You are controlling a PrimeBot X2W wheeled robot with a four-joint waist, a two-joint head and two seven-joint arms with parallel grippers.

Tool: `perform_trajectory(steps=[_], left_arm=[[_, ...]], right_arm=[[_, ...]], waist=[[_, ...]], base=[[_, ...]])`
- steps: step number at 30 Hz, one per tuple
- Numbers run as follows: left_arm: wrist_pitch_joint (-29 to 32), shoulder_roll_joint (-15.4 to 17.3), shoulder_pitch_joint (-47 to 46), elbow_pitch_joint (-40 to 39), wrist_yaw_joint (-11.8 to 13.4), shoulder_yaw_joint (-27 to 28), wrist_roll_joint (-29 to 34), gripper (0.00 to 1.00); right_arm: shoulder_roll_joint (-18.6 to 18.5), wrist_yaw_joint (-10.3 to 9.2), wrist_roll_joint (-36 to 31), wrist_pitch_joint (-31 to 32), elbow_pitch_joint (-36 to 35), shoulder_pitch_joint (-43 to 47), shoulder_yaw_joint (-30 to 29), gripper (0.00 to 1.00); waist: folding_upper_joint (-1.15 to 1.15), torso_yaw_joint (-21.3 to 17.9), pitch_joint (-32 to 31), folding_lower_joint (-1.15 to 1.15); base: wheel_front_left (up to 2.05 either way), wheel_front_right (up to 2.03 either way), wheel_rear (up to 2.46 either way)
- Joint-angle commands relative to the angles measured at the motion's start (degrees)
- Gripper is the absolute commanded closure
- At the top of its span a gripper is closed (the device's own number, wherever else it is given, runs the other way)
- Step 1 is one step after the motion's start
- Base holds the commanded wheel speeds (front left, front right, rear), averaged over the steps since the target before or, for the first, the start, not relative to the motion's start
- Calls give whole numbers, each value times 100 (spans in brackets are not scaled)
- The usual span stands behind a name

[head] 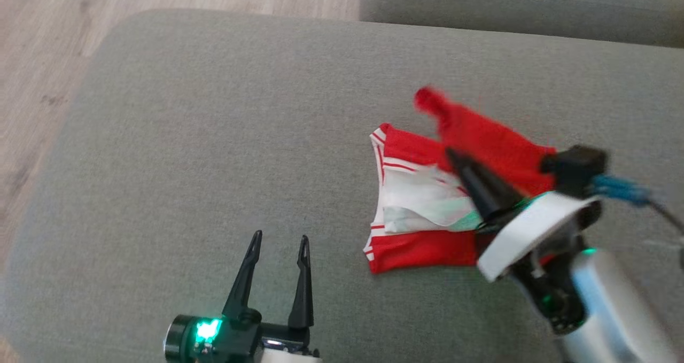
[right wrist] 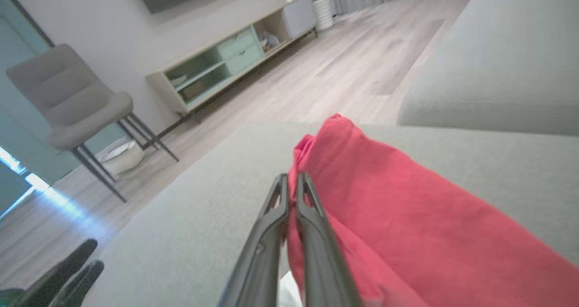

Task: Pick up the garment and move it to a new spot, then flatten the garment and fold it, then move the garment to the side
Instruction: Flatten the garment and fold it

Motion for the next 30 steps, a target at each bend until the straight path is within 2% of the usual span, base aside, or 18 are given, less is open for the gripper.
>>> perform_trajectory(steps=[1,6,7,8,9,13,18,24,30], left_arm=[[-54,-75,-154,-131,-30,202,50,0],[-54,-136,-175,-74,-93,226,68,0],[-54,-145,-181,-66,-102,230,74,0],[-54,-152,-186,-60,-110,237,79,0],[-54,-159,-188,-54,-118,243,83,0],[-55,-177,-161,-60,-117,303,107,0],[-55,-185,-36,-135,-96,441,167,0],[-55,-187,179,-222,-124,632,227,0],[-55,-178,411,-305,-152,850,219,0]], right_arm=[[56,-4,-106,-14,-67,-202,204,100],[464,-4,-177,-304,718,-186,790,100],[543,-4,-180,-390,882,-197,880,90],[619,-4,-169,-490,1036,-212,953,63],[692,-4,-145,-587,1184,-225,1009,0],[885,-4,19,-1198,1453,-283,1101,0],[928,-4,32,-2098,1439,-314,776,0],[572,-4,-85,-2913,1458,115,-65,0],[235,-4,-531,-3084,1370,779,-839,0]], waist=[[0,85,46,-1],[0,205,51,-1],[0,224,50,-1],[0,238,44,-1],[0,252,32,-1],[0,249,-67,-1],[0,77,-294,-1],[0,-249,-679,-1],[0,-553,-955,-1]], base=[[0,0,0],[0,0,0],[0,0,0],[0,0,0],[0,0,0],[0,0,0],[0,0,0],[0,0,0],[0,0,0]])
